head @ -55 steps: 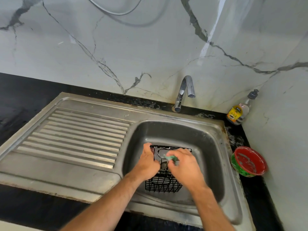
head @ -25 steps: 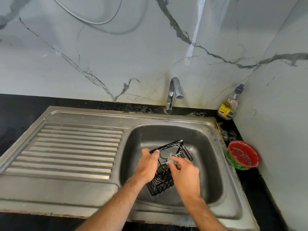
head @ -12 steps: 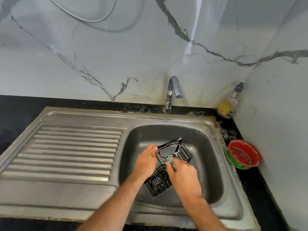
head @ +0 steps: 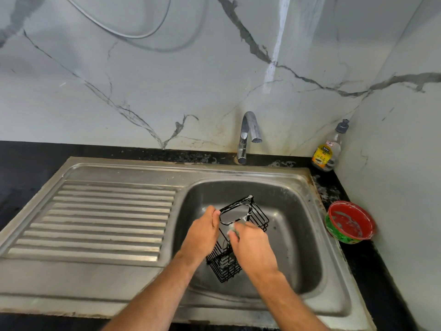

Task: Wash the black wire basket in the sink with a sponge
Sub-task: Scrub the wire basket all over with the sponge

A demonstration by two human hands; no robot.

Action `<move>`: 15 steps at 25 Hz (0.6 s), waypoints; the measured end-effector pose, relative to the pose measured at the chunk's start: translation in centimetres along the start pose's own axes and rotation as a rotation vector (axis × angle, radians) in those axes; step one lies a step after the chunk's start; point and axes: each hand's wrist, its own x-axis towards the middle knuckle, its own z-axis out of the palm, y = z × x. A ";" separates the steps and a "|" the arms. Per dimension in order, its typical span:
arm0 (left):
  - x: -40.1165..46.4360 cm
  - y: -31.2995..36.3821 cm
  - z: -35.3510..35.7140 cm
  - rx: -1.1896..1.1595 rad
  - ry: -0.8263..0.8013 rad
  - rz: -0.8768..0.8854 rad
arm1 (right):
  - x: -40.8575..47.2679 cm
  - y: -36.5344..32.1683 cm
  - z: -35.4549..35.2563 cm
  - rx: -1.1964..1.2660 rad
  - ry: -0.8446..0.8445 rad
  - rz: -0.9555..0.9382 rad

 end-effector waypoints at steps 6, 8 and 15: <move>0.3 1.0 0.4 0.063 -0.011 0.004 | -1.1 2.0 0.0 0.635 0.195 0.399; 0.2 1.1 0.7 0.115 0.001 0.025 | -0.5 2.2 0.3 0.365 0.157 0.231; 0.6 0.9 0.4 0.156 -0.007 0.004 | -0.4 3.8 0.1 0.098 0.037 -0.018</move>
